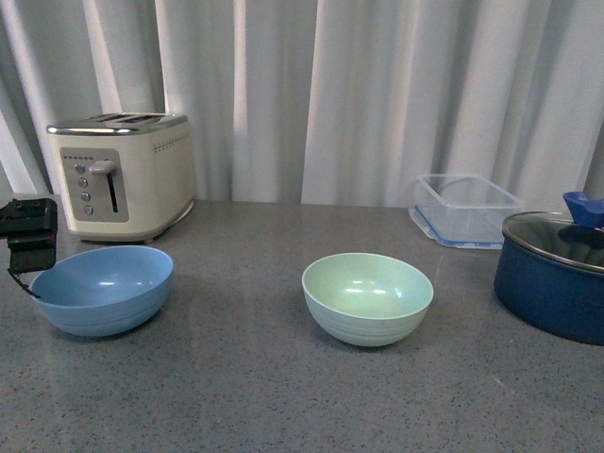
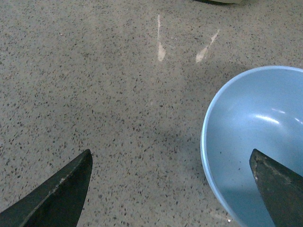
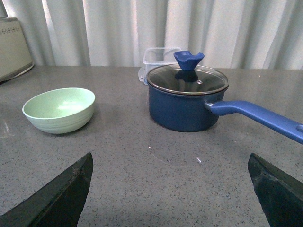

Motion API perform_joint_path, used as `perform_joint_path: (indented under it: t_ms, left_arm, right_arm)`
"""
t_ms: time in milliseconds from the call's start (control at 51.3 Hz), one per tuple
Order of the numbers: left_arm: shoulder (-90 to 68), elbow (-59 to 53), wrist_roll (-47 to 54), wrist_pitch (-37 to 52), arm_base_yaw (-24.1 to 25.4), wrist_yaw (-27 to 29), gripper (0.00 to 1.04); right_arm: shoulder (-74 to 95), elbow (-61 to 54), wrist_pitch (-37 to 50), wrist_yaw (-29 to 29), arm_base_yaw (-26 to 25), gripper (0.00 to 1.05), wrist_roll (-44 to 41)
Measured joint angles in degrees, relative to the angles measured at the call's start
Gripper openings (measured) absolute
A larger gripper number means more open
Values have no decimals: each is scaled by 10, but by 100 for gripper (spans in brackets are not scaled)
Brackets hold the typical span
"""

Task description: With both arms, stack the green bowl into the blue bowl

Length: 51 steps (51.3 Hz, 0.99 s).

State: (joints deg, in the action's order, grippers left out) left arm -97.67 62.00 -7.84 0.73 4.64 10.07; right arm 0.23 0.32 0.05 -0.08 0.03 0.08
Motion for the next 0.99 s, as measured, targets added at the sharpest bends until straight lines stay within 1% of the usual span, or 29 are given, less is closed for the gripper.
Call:
perform_joint_path:
  t_ms: [429,761,780,800,858,878,936,956,995]
  left_arm:
    - [-95,63,-5,10,-5,2,98]
    - [-123,96,-13,2,-27,7,98]
    - [-124,96,-14,1,-28,8,96]
    - [-125,96,-15,0,-30,8,90]
    - [-126,96,-18,-1,-31,8,80]
    - [-126,96,-20,-3,-31,9,75]
    - [-126,96,-27,-6,-31,8,63]
    - [-126,96,-28,-7,-31,8,60]
    - [-126,96,-35,-11,-31,10,51]
  right_arm:
    - [0,0,0,0,0,95,0]
    - [0,0,0,0,0,95,0]
    - [0,0,0,0,0,95,0]
    - [0,0,0,0,0,95,0]
    - [0,0,0,0,0,95,0]
    - [0,0,0,0,0,95,0]
    - [0,0,0,0,0,95,0]
    - [0,0,0,0,0,95,0]
    - [0,0,0,0,0,95,0]
